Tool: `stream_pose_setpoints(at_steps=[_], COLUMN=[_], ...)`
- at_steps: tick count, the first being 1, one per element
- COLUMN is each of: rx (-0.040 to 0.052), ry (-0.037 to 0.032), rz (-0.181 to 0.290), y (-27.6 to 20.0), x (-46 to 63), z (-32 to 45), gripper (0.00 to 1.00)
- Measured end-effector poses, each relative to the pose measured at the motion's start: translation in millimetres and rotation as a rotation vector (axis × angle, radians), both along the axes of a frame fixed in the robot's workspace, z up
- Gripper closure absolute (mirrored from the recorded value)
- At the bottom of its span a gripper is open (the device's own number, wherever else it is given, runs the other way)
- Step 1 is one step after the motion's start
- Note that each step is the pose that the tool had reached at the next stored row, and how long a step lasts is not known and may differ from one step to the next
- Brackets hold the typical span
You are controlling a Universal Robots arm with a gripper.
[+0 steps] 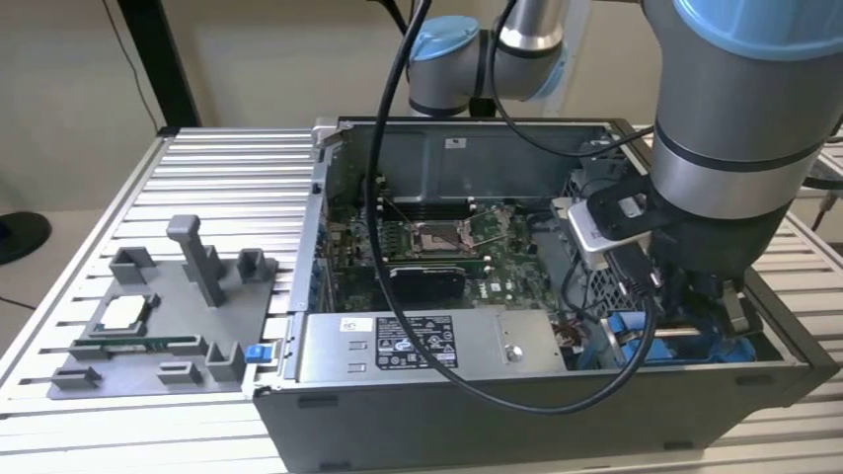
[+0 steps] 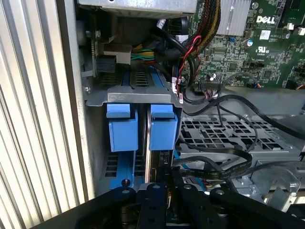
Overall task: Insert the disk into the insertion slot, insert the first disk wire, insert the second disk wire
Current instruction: 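Insert the second disk wire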
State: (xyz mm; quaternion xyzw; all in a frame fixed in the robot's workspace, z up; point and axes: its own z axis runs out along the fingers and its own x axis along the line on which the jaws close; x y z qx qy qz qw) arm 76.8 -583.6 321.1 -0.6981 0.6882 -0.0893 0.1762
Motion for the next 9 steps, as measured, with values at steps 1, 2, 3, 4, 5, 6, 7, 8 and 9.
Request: stream_pose_setpoints(at_steps=[1,2,3,4,5,6,7,8,9], rx=[-0.0001,-0.0001,0.0007,0.0012,0.0019,0.0023,0.0009,0.0001,0.0006], ry=[0.0001,0.0000,0.0000,-0.0002,-0.0002,-0.0002,0.0000,0.0001,0.0001], rz=[0.000,0.000,0.000,0.000,0.000,0.000,0.000,0.000,0.000], y=[0.0,0.0,0.1,0.1,0.1,0.1,0.0,0.0,0.0], x=[0.0,0.0,0.0,0.1,0.1,0.1,0.1,0.1,0.0], z=[0.0,-0.1,-0.4,-0.8,-0.6,1.2,5.5,10.5,14.8], gripper=[1.00,1.00,1.00,0.00,0.00,0.00,0.00,0.00,0.00])
